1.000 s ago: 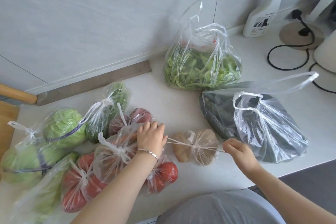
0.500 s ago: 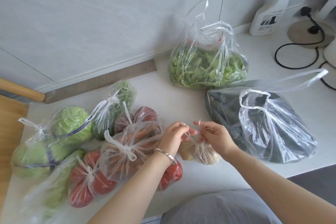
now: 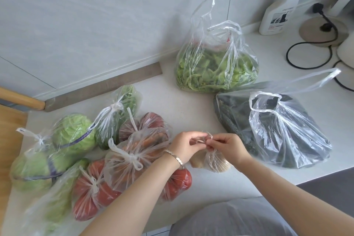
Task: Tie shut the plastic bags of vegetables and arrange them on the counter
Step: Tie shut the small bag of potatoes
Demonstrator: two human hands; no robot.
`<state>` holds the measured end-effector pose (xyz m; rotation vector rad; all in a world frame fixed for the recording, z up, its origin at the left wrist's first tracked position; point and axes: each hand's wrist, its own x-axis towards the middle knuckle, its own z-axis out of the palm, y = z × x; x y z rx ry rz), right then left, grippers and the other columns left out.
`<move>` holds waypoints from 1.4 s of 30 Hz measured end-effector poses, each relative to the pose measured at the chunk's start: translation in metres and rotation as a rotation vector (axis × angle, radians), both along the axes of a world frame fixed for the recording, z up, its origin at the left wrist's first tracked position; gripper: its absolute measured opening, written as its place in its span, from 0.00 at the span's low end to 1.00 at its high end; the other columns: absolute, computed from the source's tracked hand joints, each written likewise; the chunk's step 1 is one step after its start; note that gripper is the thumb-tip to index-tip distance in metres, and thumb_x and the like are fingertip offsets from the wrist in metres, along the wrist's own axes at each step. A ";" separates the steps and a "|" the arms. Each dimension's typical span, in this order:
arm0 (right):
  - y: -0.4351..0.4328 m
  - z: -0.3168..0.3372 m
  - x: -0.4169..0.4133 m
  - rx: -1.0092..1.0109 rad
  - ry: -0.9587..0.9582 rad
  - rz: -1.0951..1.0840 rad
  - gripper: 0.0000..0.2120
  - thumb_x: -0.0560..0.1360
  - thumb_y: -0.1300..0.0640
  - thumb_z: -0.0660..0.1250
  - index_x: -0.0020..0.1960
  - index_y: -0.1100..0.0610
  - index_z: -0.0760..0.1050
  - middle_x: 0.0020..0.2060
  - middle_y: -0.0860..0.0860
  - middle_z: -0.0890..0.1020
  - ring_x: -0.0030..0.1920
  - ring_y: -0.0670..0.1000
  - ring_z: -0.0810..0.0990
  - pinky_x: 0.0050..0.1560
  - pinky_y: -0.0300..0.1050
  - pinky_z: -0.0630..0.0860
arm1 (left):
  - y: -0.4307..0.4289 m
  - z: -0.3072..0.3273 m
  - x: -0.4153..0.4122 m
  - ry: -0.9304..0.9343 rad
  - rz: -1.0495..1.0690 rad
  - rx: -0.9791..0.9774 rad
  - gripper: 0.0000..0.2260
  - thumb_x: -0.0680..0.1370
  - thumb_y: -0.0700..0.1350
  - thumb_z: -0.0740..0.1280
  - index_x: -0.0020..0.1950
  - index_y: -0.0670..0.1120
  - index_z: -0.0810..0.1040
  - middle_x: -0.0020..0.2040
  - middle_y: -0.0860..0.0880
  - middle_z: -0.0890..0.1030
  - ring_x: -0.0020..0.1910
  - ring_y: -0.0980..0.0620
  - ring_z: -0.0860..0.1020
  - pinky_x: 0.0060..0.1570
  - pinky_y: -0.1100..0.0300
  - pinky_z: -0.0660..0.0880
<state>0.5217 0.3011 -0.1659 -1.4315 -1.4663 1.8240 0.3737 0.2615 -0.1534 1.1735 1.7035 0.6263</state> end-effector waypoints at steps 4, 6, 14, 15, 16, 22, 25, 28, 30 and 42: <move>0.000 -0.001 -0.002 0.019 -0.024 -0.037 0.09 0.70 0.66 0.69 0.34 0.56 0.81 0.35 0.58 0.83 0.37 0.51 0.79 0.42 0.34 0.76 | -0.004 -0.003 -0.005 0.183 0.071 0.081 0.07 0.70 0.40 0.71 0.48 0.42 0.83 0.45 0.43 0.84 0.37 0.63 0.79 0.43 0.72 0.73; -0.001 -0.003 -0.004 0.066 -0.079 -0.023 0.08 0.70 0.65 0.70 0.36 0.54 0.81 0.37 0.56 0.84 0.38 0.49 0.81 0.41 0.29 0.75 | -0.005 -0.004 -0.007 0.276 0.100 0.088 0.06 0.71 0.40 0.71 0.47 0.42 0.83 0.46 0.44 0.84 0.44 0.53 0.80 0.47 0.67 0.74; -0.001 -0.006 -0.002 0.118 -0.152 0.028 0.07 0.71 0.66 0.68 0.36 0.60 0.80 0.38 0.49 0.83 0.36 0.48 0.82 0.43 0.35 0.78 | -0.009 -0.002 -0.008 0.811 -0.213 0.057 0.09 0.74 0.40 0.61 0.49 0.46 0.80 0.50 0.47 0.82 0.52 0.45 0.76 0.48 0.58 0.69; 0.000 -0.005 -0.002 0.126 -0.153 0.033 0.07 0.71 0.67 0.68 0.36 0.60 0.80 0.38 0.50 0.83 0.35 0.48 0.81 0.42 0.34 0.78 | -0.007 -0.002 -0.004 0.803 -0.275 0.105 0.12 0.74 0.39 0.61 0.54 0.44 0.78 0.54 0.47 0.80 0.55 0.45 0.74 0.50 0.56 0.69; 0.000 -0.005 -0.001 0.130 -0.155 0.037 0.07 0.71 0.66 0.68 0.36 0.59 0.79 0.38 0.53 0.83 0.35 0.50 0.81 0.43 0.37 0.79 | -0.004 -0.003 0.000 0.734 -0.320 0.131 0.14 0.74 0.39 0.61 0.59 0.44 0.75 0.58 0.47 0.77 0.57 0.45 0.73 0.53 0.55 0.71; 0.000 -0.008 0.007 0.092 -0.153 0.017 0.05 0.71 0.65 0.68 0.36 0.61 0.79 0.39 0.56 0.84 0.40 0.55 0.83 0.50 0.50 0.79 | 0.009 -0.005 0.014 0.290 -0.187 0.023 0.09 0.73 0.42 0.68 0.51 0.42 0.82 0.48 0.41 0.80 0.48 0.44 0.78 0.50 0.54 0.74; -0.004 -0.011 0.008 0.114 -0.172 -0.046 0.06 0.72 0.65 0.68 0.38 0.67 0.77 0.38 0.55 0.84 0.39 0.52 0.83 0.50 0.47 0.79 | 0.009 -0.008 0.013 0.234 -0.097 0.013 0.07 0.71 0.42 0.70 0.46 0.41 0.83 0.45 0.41 0.82 0.46 0.44 0.79 0.49 0.54 0.75; -0.009 -0.014 0.006 0.136 -0.188 -0.091 0.05 0.73 0.65 0.67 0.41 0.67 0.78 0.35 0.50 0.83 0.34 0.42 0.82 0.44 0.38 0.79 | 0.010 -0.009 0.015 0.229 -0.092 0.013 0.06 0.71 0.41 0.70 0.45 0.40 0.83 0.45 0.41 0.82 0.45 0.45 0.79 0.48 0.54 0.75; -0.011 -0.016 0.004 0.143 -0.191 -0.135 0.05 0.73 0.64 0.66 0.41 0.67 0.78 0.34 0.51 0.82 0.32 0.42 0.81 0.41 0.39 0.79 | 0.010 -0.011 0.015 0.206 -0.078 0.002 0.06 0.70 0.41 0.71 0.45 0.40 0.83 0.44 0.41 0.82 0.42 0.48 0.78 0.46 0.58 0.74; -0.013 -0.006 -0.001 0.139 -0.168 -0.116 0.17 0.68 0.66 0.71 0.47 0.48 0.70 0.38 0.52 0.78 0.38 0.53 0.81 0.44 0.44 0.78 | 0.007 -0.004 0.024 0.234 -0.040 -0.145 0.09 0.77 0.44 0.63 0.51 0.41 0.79 0.46 0.44 0.80 0.42 0.51 0.72 0.34 0.62 0.65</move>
